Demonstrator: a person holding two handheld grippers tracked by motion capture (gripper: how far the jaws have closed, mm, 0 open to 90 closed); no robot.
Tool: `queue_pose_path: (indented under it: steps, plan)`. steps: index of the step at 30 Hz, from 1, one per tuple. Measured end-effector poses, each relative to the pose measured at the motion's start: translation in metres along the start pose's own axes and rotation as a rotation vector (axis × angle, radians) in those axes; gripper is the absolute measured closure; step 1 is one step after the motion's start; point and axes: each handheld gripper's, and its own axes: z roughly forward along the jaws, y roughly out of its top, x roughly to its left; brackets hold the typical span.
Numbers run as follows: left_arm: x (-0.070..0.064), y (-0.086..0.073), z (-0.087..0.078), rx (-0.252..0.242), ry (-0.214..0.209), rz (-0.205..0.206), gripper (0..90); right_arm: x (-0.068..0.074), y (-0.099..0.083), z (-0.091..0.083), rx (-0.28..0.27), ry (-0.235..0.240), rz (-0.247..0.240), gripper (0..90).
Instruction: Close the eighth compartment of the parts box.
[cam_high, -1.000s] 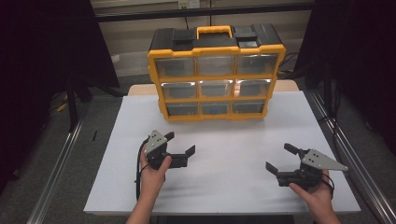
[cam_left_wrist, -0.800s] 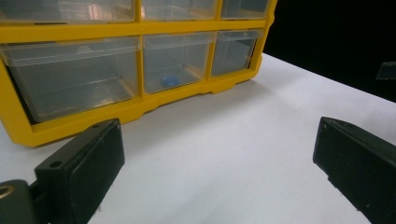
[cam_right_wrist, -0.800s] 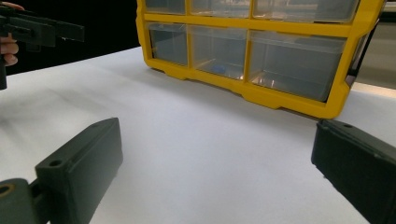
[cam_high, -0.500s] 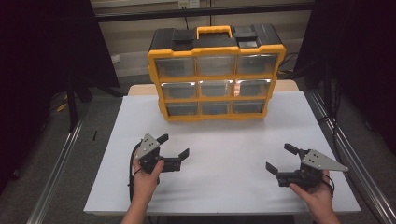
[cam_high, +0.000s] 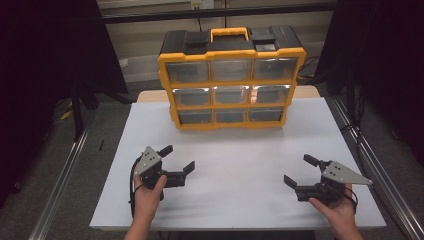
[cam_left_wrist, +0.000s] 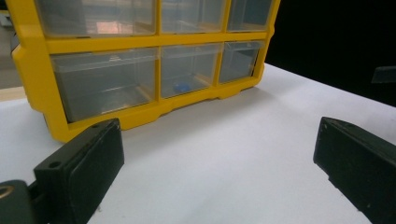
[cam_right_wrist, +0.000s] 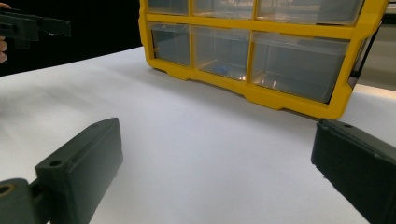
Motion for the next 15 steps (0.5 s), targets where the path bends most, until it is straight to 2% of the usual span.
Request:
queue_pose_path:
  steps: [1, 2, 3, 4, 5, 6, 8, 9, 13, 15]
  plan:
    - [0.003, 0.000, -0.002, 0.016, -0.011, 0.021, 1.9, 0.000, 0.000, 0.000, 0.001, -0.003, 0.003, 1.7]
    - [0.002, 0.000, -0.002, -0.003, -0.003, -0.008, 1.9, 0.000, 0.000, -0.001, 0.000, -0.002, 0.004, 1.6]
    - [0.002, 0.000, -0.003, -0.007, -0.004, -0.008, 1.9, 0.000, 0.000, -0.001, -0.003, -0.002, 0.009, 1.6]
    - [0.005, 0.000, -0.004, 0.007, -0.009, 0.012, 1.9, 0.000, 0.000, -0.001, -0.005, -0.001, 0.011, 1.7]
    - [0.003, 0.000, -0.004, -0.017, -0.010, -0.014, 1.8, -0.001, 0.000, -0.001, -0.009, 0.001, 0.013, 1.6]
    - [0.004, 0.000, -0.005, -0.022, -0.011, -0.019, 1.8, -0.001, 0.000, -0.001, -0.011, -0.005, 0.010, 1.6]
    - [0.006, 0.000, -0.009, 0.002, -0.011, 0.006, 1.8, -0.002, 0.000, -0.002, -0.010, -0.005, 0.010, 1.7]
    - [0.005, -0.001, -0.009, -0.007, -0.009, -0.005, 1.8, -0.001, 0.000, -0.002, -0.008, -0.005, 0.014, 1.6]
    - [0.010, -0.002, -0.016, 0.003, -0.020, 0.014, 1.8, -0.001, 0.000, -0.001, -0.007, -0.003, 0.010, 1.7]
    - [0.011, -0.003, -0.018, -0.009, -0.017, -0.007, 1.8, -0.001, 0.000, -0.001, -0.011, -0.002, 0.014, 1.6]
